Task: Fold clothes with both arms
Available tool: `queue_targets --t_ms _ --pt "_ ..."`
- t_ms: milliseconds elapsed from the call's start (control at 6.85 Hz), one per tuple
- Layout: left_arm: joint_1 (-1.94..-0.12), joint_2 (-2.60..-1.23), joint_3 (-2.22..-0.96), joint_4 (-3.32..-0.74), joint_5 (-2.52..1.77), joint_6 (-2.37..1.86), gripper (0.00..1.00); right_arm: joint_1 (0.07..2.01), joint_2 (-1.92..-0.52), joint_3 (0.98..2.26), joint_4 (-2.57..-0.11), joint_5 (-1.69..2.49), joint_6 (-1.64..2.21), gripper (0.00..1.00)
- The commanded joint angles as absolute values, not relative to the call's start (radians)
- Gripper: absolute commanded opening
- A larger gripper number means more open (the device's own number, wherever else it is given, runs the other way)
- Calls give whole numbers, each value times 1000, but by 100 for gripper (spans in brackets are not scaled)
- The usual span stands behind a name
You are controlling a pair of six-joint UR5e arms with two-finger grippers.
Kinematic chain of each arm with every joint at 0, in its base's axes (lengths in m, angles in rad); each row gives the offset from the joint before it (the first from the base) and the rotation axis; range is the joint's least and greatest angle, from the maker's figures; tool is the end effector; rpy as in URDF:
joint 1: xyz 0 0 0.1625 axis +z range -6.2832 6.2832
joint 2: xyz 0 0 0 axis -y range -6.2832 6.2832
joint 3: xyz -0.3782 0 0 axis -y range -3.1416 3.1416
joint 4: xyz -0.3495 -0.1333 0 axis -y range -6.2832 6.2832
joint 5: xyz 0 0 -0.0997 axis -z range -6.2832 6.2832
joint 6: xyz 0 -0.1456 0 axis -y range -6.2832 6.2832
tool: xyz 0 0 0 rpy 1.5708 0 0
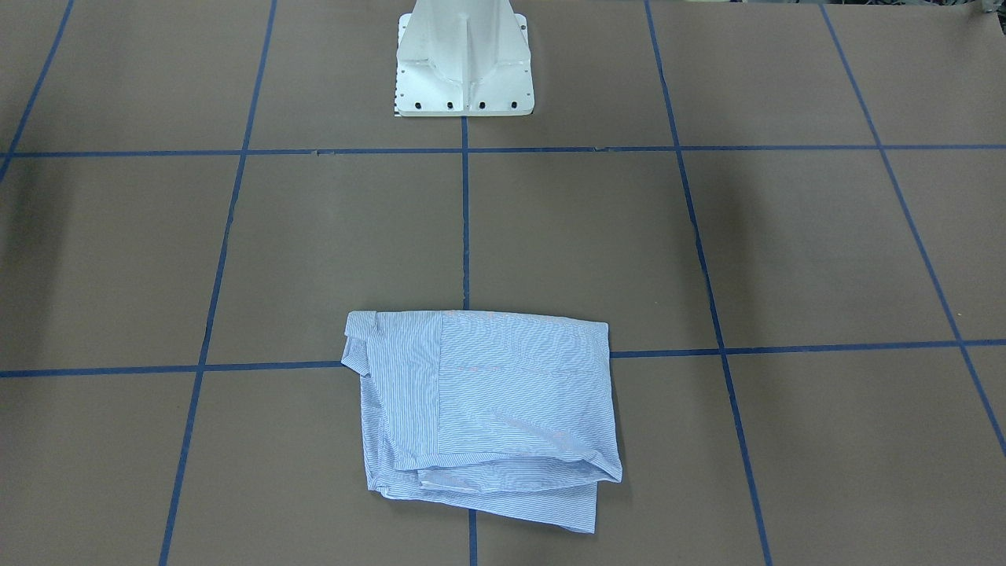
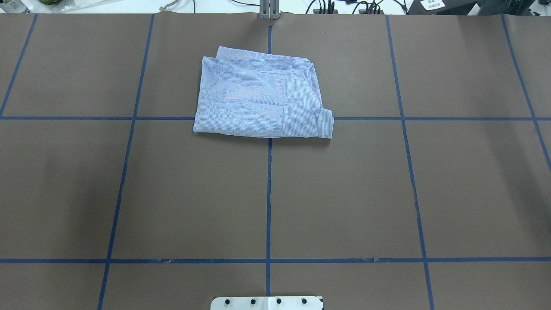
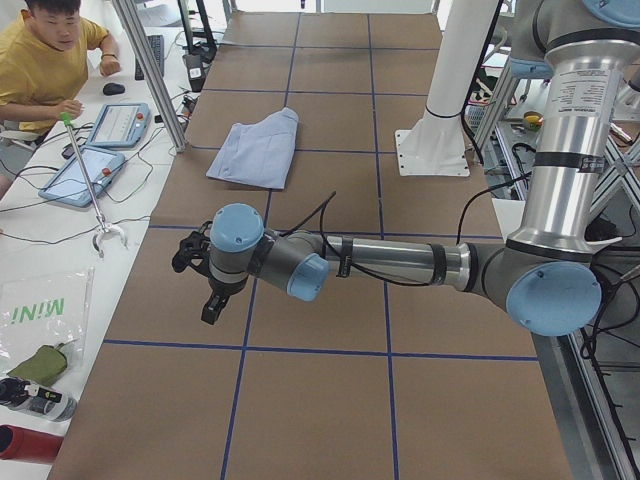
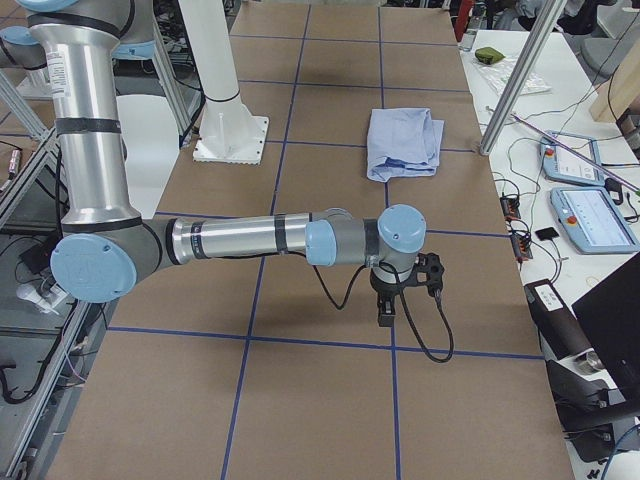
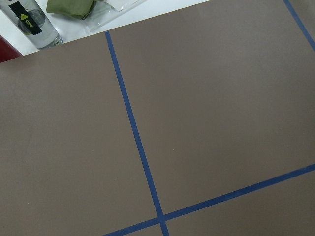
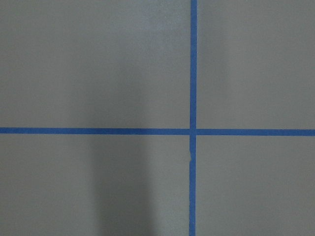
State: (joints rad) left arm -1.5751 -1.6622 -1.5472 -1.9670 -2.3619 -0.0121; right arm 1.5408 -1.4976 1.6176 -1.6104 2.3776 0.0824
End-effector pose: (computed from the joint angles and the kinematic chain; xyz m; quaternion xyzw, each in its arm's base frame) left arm -0.0320 -0.5181 0.5624 0.2107 0.3758 0.0812 0.8988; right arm 0.0137 -0.4827 0.5902 0.0149 -0.3937 0.0083 0.9191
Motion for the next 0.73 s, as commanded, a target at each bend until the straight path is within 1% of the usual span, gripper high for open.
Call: queue_targets --t_ms 0,584 --pt "-1574 -1641 -1609 -1936 -2338 -18 100 1540 -1529 1637 -1606 2396 75 100" --pt "-1572 -1623 -1654 -1939 -2344 -18 100 1540 -1537 1638 -1608 2436 89 100"
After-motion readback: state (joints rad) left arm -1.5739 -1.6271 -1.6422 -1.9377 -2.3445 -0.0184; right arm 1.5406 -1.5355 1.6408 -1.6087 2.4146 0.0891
